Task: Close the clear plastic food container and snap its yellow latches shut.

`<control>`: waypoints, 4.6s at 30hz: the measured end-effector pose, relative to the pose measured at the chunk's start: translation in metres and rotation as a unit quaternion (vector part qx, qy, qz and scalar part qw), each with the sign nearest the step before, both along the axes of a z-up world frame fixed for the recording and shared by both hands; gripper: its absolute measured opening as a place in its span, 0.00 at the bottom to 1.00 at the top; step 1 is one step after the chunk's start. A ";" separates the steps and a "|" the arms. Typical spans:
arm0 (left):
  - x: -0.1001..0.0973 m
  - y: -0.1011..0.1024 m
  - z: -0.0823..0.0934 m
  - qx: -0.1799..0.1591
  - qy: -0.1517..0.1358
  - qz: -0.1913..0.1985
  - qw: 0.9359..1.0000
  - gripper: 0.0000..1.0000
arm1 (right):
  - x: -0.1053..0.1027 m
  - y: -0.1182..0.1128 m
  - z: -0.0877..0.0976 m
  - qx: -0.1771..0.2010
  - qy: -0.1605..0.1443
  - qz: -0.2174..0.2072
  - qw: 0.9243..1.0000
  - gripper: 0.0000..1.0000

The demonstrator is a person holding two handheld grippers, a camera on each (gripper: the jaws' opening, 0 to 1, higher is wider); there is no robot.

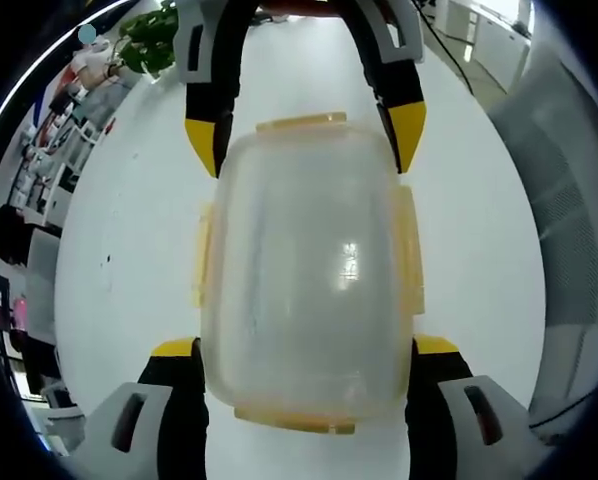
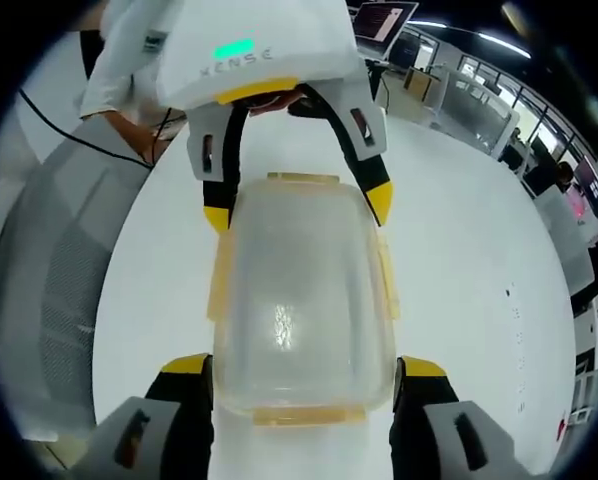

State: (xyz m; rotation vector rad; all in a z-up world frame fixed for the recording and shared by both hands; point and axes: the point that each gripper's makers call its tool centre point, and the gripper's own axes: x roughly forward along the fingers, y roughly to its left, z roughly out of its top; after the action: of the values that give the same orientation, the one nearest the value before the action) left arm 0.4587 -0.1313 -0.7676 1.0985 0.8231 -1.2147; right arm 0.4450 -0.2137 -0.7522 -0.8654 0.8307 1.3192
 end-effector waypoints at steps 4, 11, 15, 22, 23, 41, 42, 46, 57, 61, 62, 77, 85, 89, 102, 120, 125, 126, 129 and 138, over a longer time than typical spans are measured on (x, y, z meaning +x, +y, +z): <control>0.003 0.003 -0.001 -0.001 -0.002 -0.001 1.000 0.80 | 0.002 0.003 0.000 -0.003 0.001 -0.002 1.000 0.72; 0.009 0.008 -0.002 -0.005 -0.005 -0.001 1.000 0.81 | 0.007 0.008 0.000 -0.002 0.001 -0.005 1.000 0.72; 0.013 0.009 -0.003 -0.006 -0.008 -0.001 1.000 0.82 | 0.010 0.010 -0.001 -0.004 0.001 -0.005 1.000 0.72; 0.020 0.010 -0.003 -0.011 -0.004 0.006 1.000 0.82 | 0.019 0.011 -0.001 -0.010 0.000 0.001 1.000 0.72; 0.021 0.010 -0.003 -0.012 -0.004 0.008 1.000 0.82 | 0.020 0.011 -0.001 -0.010 0.000 0.002 1.000 0.72; 0.036 0.012 -0.004 -0.017 -0.002 0.016 1.000 0.83 | 0.037 0.012 -0.001 -0.007 0.000 0.009 1.000 0.72; 0.036 0.012 -0.004 -0.017 -0.002 0.017 1.000 0.83 | 0.037 0.013 -0.001 -0.008 0.000 0.009 1.000 0.72; 0.036 0.012 -0.004 -0.017 -0.001 0.018 1.000 0.83 | 0.037 0.013 -0.001 -0.011 0.001 0.011 1.000 0.72; 0.036 0.012 -0.004 -0.010 -0.004 0.015 1.000 0.84 | 0.037 0.013 -0.001 -0.009 0.000 0.010 1.000 0.73; 0.036 0.012 -0.006 -0.011 -0.012 0.012 1.000 0.85 | 0.037 0.013 0.000 -0.007 0.000 0.010 1.000 0.74; 0.036 0.012 -0.006 -0.010 -0.014 0.009 1.000 0.85 | 0.037 0.013 0.000 -0.007 0.000 0.010 1.000 0.74; 0.036 0.010 0.005 -0.040 -0.021 0.031 0.998 0.93 | 0.040 0.006 0.012 0.016 -0.012 -0.010 1.000 0.80; 0.035 0.014 0.010 -0.046 -0.024 0.046 0.998 0.92 | 0.030 -0.005 0.012 0.008 -0.018 -0.013 1.000 0.79; 0.035 0.016 0.014 -0.052 -0.024 0.060 0.997 0.92 | 0.023 -0.010 0.012 0.006 -0.016 -0.018 1.000 0.78; 0.024 0.012 0.031 -0.080 -0.035 0.082 0.993 0.91 | 0.006 -0.022 0.024 0.025 -0.026 -0.063 0.997 0.78; -0.011 0.021 0.044 -0.140 -0.034 0.140 0.979 0.92 | -0.024 -0.014 0.040 0.074 -0.039 -0.131 0.988 0.76; -0.024 0.026 0.046 -0.152 -0.041 0.153 0.976 0.93 | -0.028 -0.012 0.048 0.086 -0.051 -0.148 0.984 0.77; -0.026 0.027 0.047 -0.154 -0.043 0.155 0.975 0.93 | -0.029 -0.011 0.050 0.093 -0.051 -0.154 0.982 0.77; -0.035 0.030 0.050 -0.165 -0.048 0.163 0.972 0.93 | -0.033 -0.011 0.054 0.102 -0.052 -0.167 0.979 0.77; -0.063 0.044 0.049 -0.182 -0.042 0.179 0.966 0.92 | -0.050 -0.009 0.060 0.121 -0.068 -0.190 0.972 0.76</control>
State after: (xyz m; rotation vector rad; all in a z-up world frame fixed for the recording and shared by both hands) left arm 0.3953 -0.0876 -0.7184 0.6611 0.6656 -0.9577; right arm 0.3955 -0.2226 -0.6921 -0.5626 0.6717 0.9877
